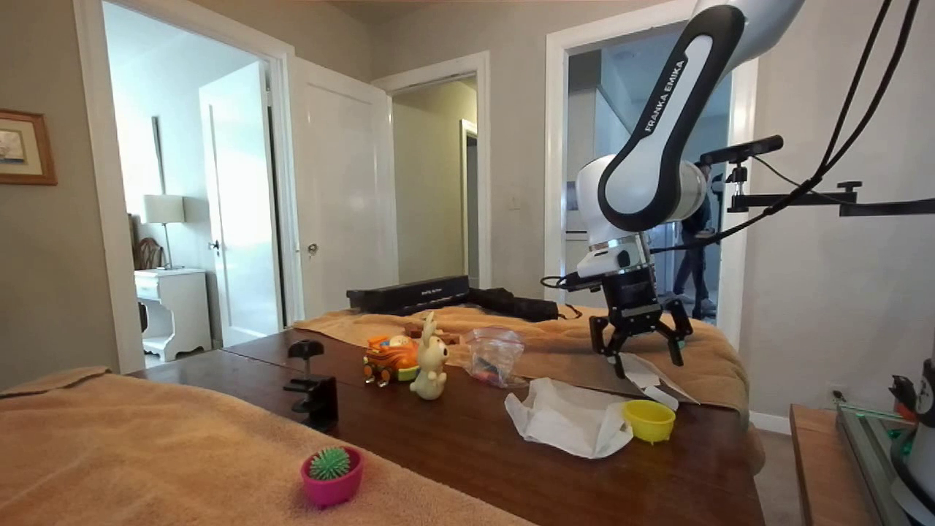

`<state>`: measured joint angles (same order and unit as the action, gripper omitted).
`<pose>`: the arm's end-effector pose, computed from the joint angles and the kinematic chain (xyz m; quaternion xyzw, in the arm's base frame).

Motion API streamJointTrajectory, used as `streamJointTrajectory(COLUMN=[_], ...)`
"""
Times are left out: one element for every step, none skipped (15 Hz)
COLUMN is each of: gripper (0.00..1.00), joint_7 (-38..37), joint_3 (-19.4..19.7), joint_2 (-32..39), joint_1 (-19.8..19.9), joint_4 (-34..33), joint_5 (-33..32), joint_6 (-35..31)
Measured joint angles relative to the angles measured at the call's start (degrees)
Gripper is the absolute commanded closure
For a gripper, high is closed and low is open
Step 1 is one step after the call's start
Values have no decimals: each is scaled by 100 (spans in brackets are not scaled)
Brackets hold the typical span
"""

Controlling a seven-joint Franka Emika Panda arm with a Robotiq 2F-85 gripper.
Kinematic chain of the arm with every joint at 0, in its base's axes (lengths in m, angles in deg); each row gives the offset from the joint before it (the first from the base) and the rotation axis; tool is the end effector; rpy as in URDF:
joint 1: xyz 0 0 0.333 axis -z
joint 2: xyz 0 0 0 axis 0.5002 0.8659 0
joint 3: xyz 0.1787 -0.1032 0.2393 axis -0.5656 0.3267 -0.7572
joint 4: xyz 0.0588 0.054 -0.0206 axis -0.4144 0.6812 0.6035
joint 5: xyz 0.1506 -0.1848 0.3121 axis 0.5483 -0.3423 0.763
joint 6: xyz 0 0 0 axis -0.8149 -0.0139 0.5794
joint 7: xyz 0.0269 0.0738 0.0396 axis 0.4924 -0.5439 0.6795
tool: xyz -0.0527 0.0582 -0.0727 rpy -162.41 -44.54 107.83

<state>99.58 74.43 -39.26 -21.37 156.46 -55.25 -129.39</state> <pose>0.3640 -0.1011 0.2017 -0.4504 -0.8834 0.0673 0.1105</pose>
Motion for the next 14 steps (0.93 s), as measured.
streamJointTrajectory(gripper=[0,0,0,0,0,0,0,0,0,0,0,0,0,0], joint_7=[129,253,352,439,512,565,613,660,708,749,783,814,852,888], joint_3=[67,125,172,213,241,261,276,284,286,286,286,286,286,286], joint_2=[-36,-49,-49,-33,-20,-12,-6,-6,-4,-3,-3,-3,-4,-6], joint_1=[40,71,100,115,124,128,130,131,132,132,132,132,132,132], joint_4=[75,151,226,254,253,252,252,252,251,251,250,249,246,240], joint_5=[-5,-11,-31,-40,-40,-40,-40,-40,-41,-41,-41,-41,-41,-41], joint_6=[-133,-284,-444,-568,-668,-766,-864,-955,-1035,-1098,-1142,-1181,-1203,-1204])
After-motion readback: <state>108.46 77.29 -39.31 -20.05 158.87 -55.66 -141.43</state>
